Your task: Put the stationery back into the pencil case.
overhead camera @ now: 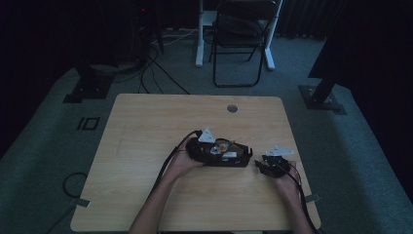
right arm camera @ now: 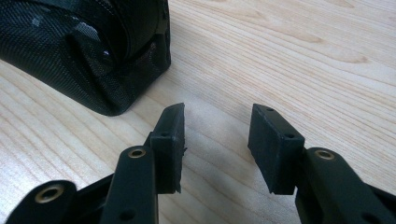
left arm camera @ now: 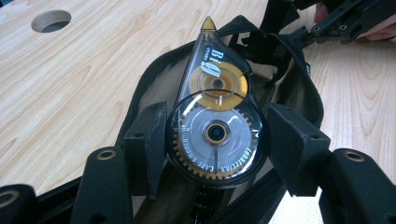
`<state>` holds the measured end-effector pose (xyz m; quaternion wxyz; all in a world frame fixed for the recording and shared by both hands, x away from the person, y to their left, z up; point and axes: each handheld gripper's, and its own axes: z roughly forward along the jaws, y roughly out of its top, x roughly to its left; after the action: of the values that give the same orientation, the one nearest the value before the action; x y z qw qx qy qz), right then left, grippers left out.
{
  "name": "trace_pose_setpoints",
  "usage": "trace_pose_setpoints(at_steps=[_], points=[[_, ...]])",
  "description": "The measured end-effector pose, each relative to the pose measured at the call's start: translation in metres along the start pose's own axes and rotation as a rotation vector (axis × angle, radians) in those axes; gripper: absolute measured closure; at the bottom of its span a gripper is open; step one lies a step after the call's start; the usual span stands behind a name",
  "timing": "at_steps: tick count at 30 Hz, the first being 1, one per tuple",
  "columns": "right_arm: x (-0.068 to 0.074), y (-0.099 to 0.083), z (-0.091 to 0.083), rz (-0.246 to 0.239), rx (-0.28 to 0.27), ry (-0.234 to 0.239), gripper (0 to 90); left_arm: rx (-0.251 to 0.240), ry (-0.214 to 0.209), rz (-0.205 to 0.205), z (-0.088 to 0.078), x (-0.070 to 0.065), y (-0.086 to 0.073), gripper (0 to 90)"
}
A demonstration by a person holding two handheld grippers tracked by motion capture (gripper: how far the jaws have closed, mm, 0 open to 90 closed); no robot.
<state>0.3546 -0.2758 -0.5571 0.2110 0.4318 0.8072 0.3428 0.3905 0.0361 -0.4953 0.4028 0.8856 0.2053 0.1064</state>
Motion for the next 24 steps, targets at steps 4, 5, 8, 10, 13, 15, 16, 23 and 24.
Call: trace_pose_setpoints(at_steps=[4, 5, 8, 10, 13, 15, 16, 23, 24], points=[[0.0, 0.0, 0.0, 0.0, 0.0, 0.0, 55.9, 0.008, 0.0, 0.002, 0.0009, 0.0002, -0.0006, 41.3], [0.0, 0.0, 0.0, 0.001, 0.0, 0.0, 55.9, 0.011, -0.004, 0.003, 0.0012, 0.0005, -0.0007, 41.3], [0.0, -0.0001, -0.0001, 0.0, 0.0, 0.0, 55.9, 0.013, -0.007, 0.002, 0.0018, 0.0009, -0.0011, 41.2], [-0.0001, -0.0001, 0.0, 0.001, -0.001, 0.001, 55.9, 0.017, -0.004, 0.006, 0.0025, 0.0008, -0.0012, 41.1], [-0.0001, -0.0001, -0.0001, 0.001, 0.0, 0.001, 55.8, 0.015, -0.001, -0.002, 0.0039, 0.0006, -0.0017, 41.0], [-0.0001, -0.0002, -0.0001, 0.001, 0.0, 0.0, 55.9, 0.021, 0.001, -0.001, 0.0043, 0.0012, -0.002, 41.0], [-0.0001, -0.0002, -0.0001, 0.0, 0.0, 0.0, 55.8, 0.02, 0.0, -0.003, 0.0048, 0.0016, -0.0022, 41.0], [-0.0005, -0.0004, -0.0002, 0.002, -0.001, 0.001, 55.6, 0.023, -0.011, -0.019, 0.0077, 0.0037, -0.0039, 40.8], [-0.0005, -0.0004, -0.0002, 0.002, -0.001, 0.001, 55.6, 0.021, -0.011, -0.021, 0.0077, 0.0037, -0.004, 40.8]])
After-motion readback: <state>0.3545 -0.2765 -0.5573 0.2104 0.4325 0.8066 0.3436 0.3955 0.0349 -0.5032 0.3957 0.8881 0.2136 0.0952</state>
